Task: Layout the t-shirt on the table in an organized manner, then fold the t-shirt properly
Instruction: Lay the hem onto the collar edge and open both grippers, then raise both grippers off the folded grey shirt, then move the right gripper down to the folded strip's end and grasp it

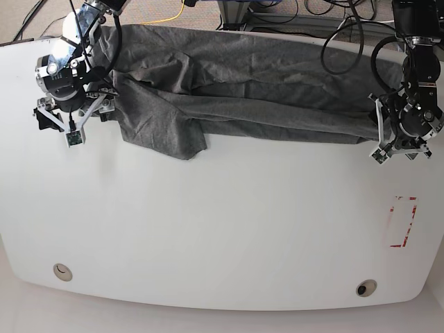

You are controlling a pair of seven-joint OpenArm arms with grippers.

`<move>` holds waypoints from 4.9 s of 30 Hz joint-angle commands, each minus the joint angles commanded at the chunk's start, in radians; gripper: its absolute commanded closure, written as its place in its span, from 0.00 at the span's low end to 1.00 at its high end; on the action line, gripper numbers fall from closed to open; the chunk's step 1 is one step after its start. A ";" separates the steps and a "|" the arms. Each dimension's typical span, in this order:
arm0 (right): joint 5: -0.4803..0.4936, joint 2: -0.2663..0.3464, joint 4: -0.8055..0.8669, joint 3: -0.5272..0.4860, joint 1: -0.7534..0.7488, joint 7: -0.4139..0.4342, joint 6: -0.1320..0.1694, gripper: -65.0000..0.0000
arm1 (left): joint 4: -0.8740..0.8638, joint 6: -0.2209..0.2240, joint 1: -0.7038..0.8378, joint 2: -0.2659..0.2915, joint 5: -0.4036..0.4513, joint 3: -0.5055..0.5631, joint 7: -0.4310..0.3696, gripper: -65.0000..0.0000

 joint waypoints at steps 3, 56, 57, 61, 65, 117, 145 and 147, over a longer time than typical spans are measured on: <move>0.018 0.000 -0.002 0.000 0.012 0.000 0.000 0.08 | 0.038 0.000 0.006 -0.005 0.000 -0.055 0.000 0.43; 0.295 0.206 -0.661 -0.098 0.080 0.267 0.000 0.86 | -0.250 0.000 0.038 0.199 -0.002 -0.137 -0.121 0.80; 0.295 0.210 -0.675 -0.106 0.091 0.272 0.000 0.86 | -0.261 0.000 0.028 0.199 -0.002 -0.137 -0.121 0.80; 0.295 0.229 -0.727 -0.117 0.138 0.273 0.000 0.86 | -0.313 0.000 -0.023 0.201 -0.002 -0.129 -0.121 0.80; 0.293 0.229 -0.733 -0.117 0.169 0.273 0.000 0.86 | -0.322 0.000 -0.041 0.201 -0.002 -0.117 -0.120 0.80; 0.293 0.176 -0.962 -0.425 0.453 0.430 0.000 0.00 | 0.035 0.000 -0.078 0.195 -0.008 -0.126 0.058 0.49; 0.301 0.175 -0.839 -0.425 0.417 0.399 0.000 0.99 | 0.029 0.000 -0.083 0.198 -0.006 -0.147 0.057 0.49; 0.302 0.173 -0.769 -0.425 0.402 0.358 0.000 0.99 | 0.028 0.000 -0.083 0.198 -0.006 -0.146 0.057 0.49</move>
